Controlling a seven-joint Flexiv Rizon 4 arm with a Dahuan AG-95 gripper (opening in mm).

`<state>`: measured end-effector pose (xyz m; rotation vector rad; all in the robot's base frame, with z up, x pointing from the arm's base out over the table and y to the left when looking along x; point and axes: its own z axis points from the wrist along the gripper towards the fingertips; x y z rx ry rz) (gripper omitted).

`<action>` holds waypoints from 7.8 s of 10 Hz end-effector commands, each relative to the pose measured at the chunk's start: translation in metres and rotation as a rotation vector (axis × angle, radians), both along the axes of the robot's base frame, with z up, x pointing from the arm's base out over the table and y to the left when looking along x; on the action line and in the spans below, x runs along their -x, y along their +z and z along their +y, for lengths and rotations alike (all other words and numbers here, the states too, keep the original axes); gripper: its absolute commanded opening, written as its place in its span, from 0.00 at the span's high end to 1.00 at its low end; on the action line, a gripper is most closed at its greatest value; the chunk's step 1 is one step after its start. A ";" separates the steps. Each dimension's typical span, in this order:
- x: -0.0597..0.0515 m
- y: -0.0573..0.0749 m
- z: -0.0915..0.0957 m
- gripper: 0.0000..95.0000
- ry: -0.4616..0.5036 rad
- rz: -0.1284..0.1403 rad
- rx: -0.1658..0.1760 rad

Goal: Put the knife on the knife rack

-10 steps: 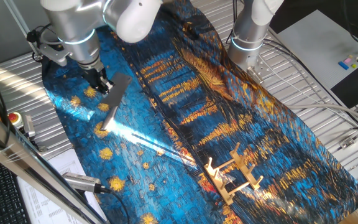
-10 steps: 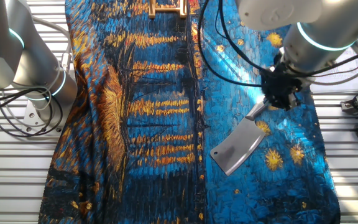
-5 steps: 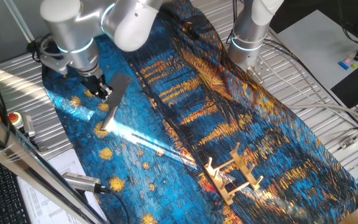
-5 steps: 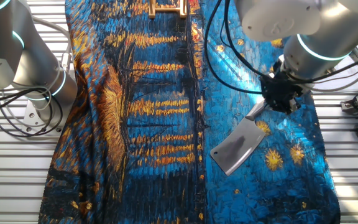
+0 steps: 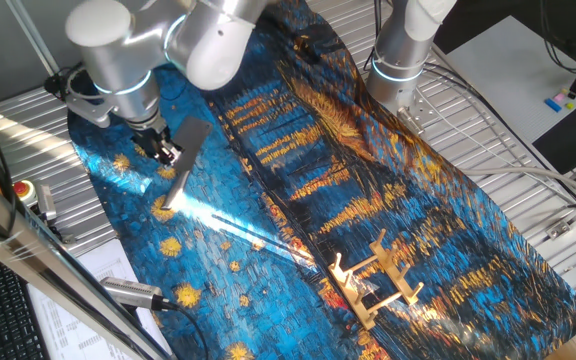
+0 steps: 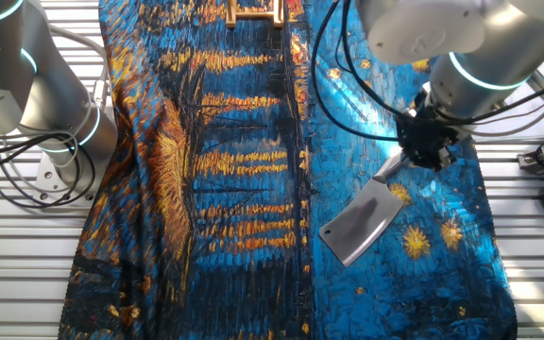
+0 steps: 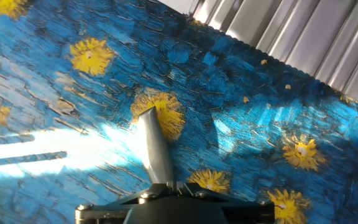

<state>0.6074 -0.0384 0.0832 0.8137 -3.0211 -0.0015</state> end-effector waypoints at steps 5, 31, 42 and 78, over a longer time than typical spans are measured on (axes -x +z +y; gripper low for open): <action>-0.001 -0.003 -0.002 1.00 0.034 0.028 -0.010; 0.027 -0.073 0.004 0.60 0.143 0.010 -0.003; 0.027 -0.078 0.002 0.60 0.147 -0.002 -0.002; 0.026 -0.068 -0.002 0.60 0.244 -0.020 0.037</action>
